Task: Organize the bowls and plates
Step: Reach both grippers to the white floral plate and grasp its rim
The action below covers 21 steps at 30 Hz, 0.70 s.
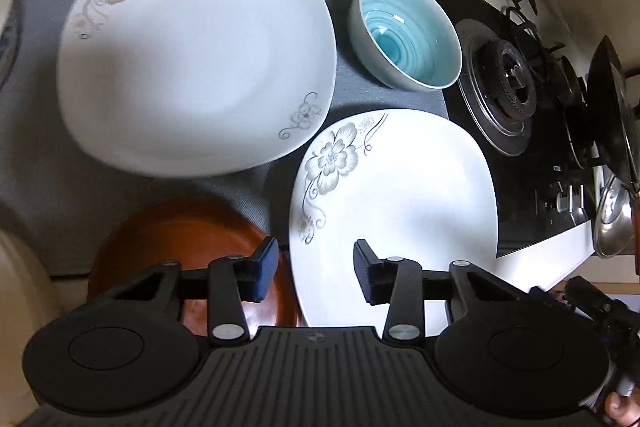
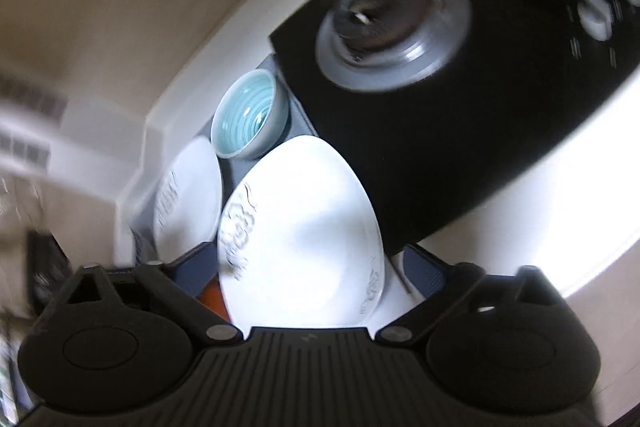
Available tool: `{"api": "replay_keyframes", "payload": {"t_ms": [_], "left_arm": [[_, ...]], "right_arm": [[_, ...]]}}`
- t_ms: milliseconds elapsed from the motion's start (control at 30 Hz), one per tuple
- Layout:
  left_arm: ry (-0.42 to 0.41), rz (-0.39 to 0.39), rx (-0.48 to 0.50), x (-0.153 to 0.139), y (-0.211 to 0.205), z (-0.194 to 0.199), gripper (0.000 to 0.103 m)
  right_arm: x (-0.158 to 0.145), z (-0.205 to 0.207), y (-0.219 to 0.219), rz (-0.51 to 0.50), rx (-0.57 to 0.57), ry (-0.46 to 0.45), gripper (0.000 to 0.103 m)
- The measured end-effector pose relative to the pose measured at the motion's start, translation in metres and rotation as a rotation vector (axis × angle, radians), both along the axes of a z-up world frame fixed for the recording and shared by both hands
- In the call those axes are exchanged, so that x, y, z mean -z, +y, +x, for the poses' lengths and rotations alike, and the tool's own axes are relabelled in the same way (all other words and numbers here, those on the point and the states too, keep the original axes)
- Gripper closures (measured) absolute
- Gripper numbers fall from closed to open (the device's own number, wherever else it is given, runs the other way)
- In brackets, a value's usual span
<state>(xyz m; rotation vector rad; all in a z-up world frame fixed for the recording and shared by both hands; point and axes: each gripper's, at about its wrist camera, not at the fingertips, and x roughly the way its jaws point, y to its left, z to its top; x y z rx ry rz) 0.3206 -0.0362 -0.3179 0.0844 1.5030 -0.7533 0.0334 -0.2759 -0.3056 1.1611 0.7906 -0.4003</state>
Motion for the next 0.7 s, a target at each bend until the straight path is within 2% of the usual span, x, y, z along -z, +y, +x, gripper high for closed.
{"api": "replay_keyframes", "payload": {"t_ms": [67,200,333,500,600,700], "left_arm": [[0.028,-0.008,0.001,0.005,-0.003,0.003,0.060],[0.027,0.005,0.013,0.016,-0.013,0.005,0.060],[0.033,0.035,-0.036,0.029,-0.012,0.008,0.060],[0.014,0.024,0.067,0.036,-0.023,0.001,0.060],[0.002,0.029,0.068,0.040,-0.025,-0.001,0.060],[-0.013,0.032,0.064,0.039,-0.026,-0.001,0.060]], "right_arm": [[0.010,-0.005,0.000,0.025,0.030,-0.001,0.016],[0.024,-0.007,-0.002,0.005,0.039,0.030,0.020],[0.032,-0.010,-0.008,0.050,0.088,0.005,0.027],[0.041,0.001,-0.007,0.029,0.052,0.009,0.029],[0.055,0.007,-0.006,0.060,0.032,0.028,0.030],[0.064,0.006,-0.008,0.077,0.029,0.001,0.041]]}}
